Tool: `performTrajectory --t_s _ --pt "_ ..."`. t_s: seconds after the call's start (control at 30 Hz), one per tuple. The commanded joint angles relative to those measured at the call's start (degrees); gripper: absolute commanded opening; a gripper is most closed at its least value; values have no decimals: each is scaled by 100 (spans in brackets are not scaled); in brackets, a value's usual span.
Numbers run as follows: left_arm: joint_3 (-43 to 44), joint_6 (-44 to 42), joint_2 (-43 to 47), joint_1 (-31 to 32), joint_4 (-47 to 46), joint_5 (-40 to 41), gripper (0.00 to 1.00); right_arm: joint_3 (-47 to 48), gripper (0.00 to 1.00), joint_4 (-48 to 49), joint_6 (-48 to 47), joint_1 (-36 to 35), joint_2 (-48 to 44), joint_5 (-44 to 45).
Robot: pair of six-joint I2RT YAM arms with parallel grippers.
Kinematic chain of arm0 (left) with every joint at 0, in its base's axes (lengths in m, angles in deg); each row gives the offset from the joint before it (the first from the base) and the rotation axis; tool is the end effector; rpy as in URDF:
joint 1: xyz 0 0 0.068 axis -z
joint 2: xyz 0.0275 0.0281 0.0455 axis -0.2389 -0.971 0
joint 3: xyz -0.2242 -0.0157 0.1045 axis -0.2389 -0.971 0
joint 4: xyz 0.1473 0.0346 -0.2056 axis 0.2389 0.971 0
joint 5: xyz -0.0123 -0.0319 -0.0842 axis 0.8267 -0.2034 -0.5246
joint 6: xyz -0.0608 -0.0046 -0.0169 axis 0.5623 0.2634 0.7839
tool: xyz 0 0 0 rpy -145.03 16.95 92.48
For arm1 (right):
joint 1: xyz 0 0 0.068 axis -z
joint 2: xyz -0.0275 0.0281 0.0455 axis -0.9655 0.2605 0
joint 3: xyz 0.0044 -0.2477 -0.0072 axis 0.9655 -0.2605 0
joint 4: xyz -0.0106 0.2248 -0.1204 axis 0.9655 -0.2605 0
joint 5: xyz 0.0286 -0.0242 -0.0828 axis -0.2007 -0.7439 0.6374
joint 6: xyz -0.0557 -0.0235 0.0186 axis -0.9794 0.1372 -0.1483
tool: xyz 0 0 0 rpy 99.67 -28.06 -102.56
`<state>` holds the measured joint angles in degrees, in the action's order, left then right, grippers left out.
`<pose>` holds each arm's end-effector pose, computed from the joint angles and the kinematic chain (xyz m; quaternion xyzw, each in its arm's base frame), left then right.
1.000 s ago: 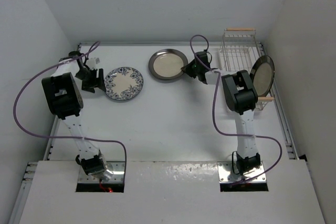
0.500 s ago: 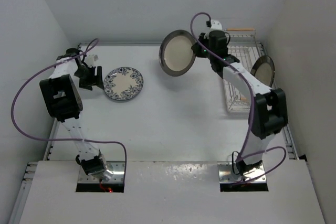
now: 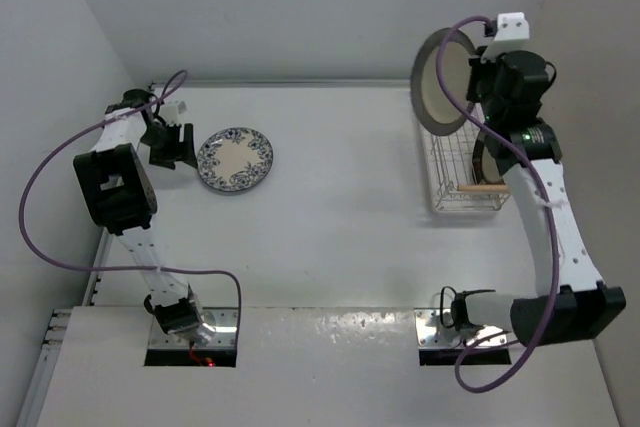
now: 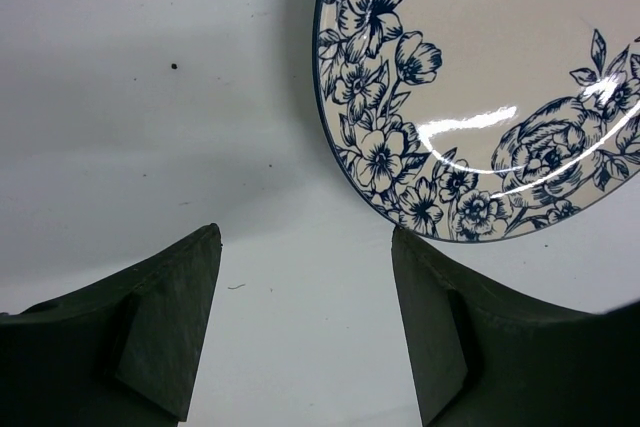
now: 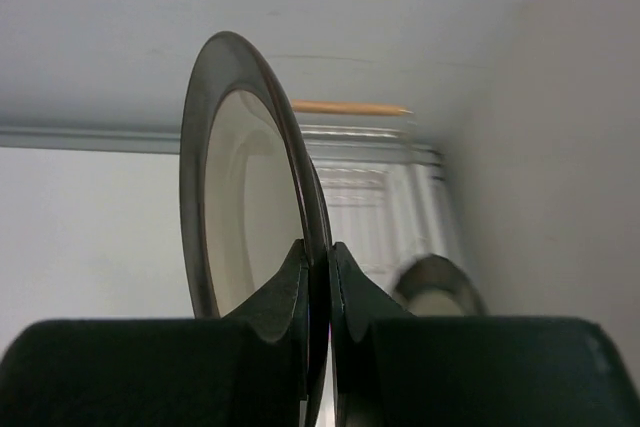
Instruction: Load the plates into the dish rack
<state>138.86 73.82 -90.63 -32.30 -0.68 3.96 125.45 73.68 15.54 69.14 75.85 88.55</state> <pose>0.3897 0.1134 0.1753 -0.0317 0.9749 -0.1188 0.1856 0.3057 0.0226 0.4143 0.0434 0.7432 -0.0069 0.6676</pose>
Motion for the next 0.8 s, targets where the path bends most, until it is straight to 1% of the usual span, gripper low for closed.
performTrajectory --t_s 0.0,0.1,0.13,0.17,0.27,0.3,0.4,0.57,0.77 --pt "64 -82 381 -42 1 -121 73 235 0 140 -1134 198 -653 976" --pt "64 -82 381 -42 1 -173 73 -204 0 104 -1383 303 -855 1206" --pt "64 -134 381 -42 1 -174 73 -292 0 130 -1496 425 -882 1189" --pt "64 -135 381 -42 1 -174 73 -519 0 166 -1524 453 -935 1171" --pt "64 -135 434 -42 1 -174 73 -792 0 279 -1699 550 -839 1022" --pt "64 -135 495 -42 1 -174 73 -811 0 289 -1726 724 -821 995" --pt "-58 -188 495 -42 1 -174 73 -864 0 385 -1831 822 -619 934" --pt "-112 -188 557 -42 1 -174 73 -1057 0 868 -1815 1102 -417 1074" --pt "-112 -240 557 -42 1 -174 73 -1303 0 992 -1595 1305 -347 723"
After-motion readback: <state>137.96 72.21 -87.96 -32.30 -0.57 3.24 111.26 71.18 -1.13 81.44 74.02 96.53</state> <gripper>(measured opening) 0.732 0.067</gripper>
